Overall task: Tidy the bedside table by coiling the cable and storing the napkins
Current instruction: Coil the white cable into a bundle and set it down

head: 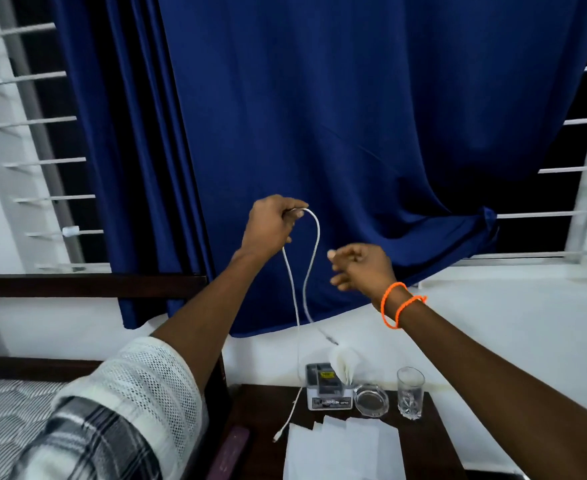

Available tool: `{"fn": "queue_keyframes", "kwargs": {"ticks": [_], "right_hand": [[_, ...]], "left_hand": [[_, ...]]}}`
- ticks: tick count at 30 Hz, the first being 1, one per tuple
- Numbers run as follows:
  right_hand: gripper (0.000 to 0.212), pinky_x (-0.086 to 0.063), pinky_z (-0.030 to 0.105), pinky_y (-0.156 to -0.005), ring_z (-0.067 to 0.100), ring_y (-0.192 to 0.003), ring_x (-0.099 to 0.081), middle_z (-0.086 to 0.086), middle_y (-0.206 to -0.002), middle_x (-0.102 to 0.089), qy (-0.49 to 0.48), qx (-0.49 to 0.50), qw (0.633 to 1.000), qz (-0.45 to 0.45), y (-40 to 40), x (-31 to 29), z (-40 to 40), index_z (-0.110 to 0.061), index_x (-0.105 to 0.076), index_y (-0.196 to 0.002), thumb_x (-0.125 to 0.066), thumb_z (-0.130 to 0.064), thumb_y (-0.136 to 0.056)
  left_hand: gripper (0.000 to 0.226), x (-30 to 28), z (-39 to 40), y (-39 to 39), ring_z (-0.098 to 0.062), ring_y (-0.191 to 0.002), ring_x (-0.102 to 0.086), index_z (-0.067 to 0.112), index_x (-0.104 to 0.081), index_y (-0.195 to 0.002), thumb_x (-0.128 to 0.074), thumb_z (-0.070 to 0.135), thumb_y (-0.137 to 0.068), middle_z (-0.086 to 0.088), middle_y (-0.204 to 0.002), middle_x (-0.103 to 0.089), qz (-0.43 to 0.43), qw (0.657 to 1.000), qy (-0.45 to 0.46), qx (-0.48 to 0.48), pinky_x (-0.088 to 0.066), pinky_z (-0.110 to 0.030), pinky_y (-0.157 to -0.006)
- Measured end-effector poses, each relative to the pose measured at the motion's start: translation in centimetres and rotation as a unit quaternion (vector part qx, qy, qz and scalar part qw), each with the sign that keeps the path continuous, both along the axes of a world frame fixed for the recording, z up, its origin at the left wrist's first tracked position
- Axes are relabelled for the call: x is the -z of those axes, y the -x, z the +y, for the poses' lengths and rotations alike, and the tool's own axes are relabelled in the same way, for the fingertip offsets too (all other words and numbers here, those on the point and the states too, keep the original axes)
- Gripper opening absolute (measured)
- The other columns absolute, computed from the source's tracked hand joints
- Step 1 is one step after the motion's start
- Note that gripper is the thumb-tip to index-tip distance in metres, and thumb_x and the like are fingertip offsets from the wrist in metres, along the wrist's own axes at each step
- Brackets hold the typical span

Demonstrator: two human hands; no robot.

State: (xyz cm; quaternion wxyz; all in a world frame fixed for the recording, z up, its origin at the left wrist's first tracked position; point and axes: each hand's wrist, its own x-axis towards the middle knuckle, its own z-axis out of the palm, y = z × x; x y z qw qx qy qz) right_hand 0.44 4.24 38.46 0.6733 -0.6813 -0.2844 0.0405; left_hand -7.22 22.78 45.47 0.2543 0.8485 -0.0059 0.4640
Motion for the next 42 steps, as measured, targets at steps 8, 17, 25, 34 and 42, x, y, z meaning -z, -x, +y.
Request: {"fn": "queue_keyframes", "kwargs": {"ticks": [8,17,25,34,42], "right_hand": [[0.018,-0.057,0.027,-0.05,0.022,-0.056,-0.073,0.004,-0.075,-0.073,-0.003,-0.004,0.986,-0.169,0.8,-5.7,2.7,-0.019,-0.071,-0.108,-0.071,-0.026,-0.091],[0.017,-0.055,0.018,-0.05,0.012,-0.052,-0.072,0.005,-0.064,-0.069,-0.006,0.063,0.973,-0.22,2.4,-9.4,3.4,-0.008,-0.071,-0.083,-0.063,-0.013,-0.097],[0.02,-0.059,0.031,-0.052,0.022,-0.056,-0.073,0.012,-0.072,-0.068,-0.052,0.044,0.992,-0.105,0.0,-10.4,1.2,-0.011,-0.067,-0.078,-0.061,-0.012,-0.097],[0.013,-0.053,0.026,-0.045,0.014,-0.046,-0.064,0.01,-0.082,-0.071,0.11,-0.078,0.99,-0.042,-1.0,-5.9,-0.3,-0.009,-0.068,-0.095,-0.076,-0.016,-0.087],[0.03,-0.057,0.033,-0.051,0.014,-0.047,-0.064,0.003,-0.078,-0.076,0.064,0.06,0.972,-0.217,0.8,-8.5,2.0,-0.016,-0.071,-0.088,-0.069,-0.046,-0.089]], "left_hand": [[0.018,-1.9,-0.4,1.8,-0.001,-0.063,-0.067,0.012,-0.076,-0.111,-0.065,0.012,-0.098,0.004,-0.088,-0.07,-0.01,0.996,-0.084,-0.001,-0.054,-0.015,-0.051],[0.012,1.1,-0.5,2.8,-0.016,-0.062,-0.064,0.015,-0.069,-0.098,-0.062,0.025,-0.099,0.001,-0.072,-0.067,0.004,0.994,-0.03,-0.102,-0.054,-0.032,-0.056],[0.012,3.5,0.0,3.3,-0.017,-0.055,-0.071,0.014,-0.075,-0.091,-0.068,0.02,-0.096,-0.002,-0.063,-0.072,0.002,0.991,0.13,-0.027,-0.059,-0.026,-0.048],[0.016,-0.6,0.2,3.3,-0.014,-0.067,-0.075,0.007,-0.077,-0.107,-0.07,0.015,-0.095,0.003,-0.079,-0.074,-0.044,0.991,0.128,-0.009,-0.062,-0.021,-0.066],[0.018,-1.5,-1.0,2.1,-0.011,-0.066,-0.072,0.006,-0.075,-0.11,-0.063,0.007,-0.097,0.0,-0.079,-0.073,-0.036,0.999,0.019,-0.015,-0.062,-0.021,-0.067]]}}
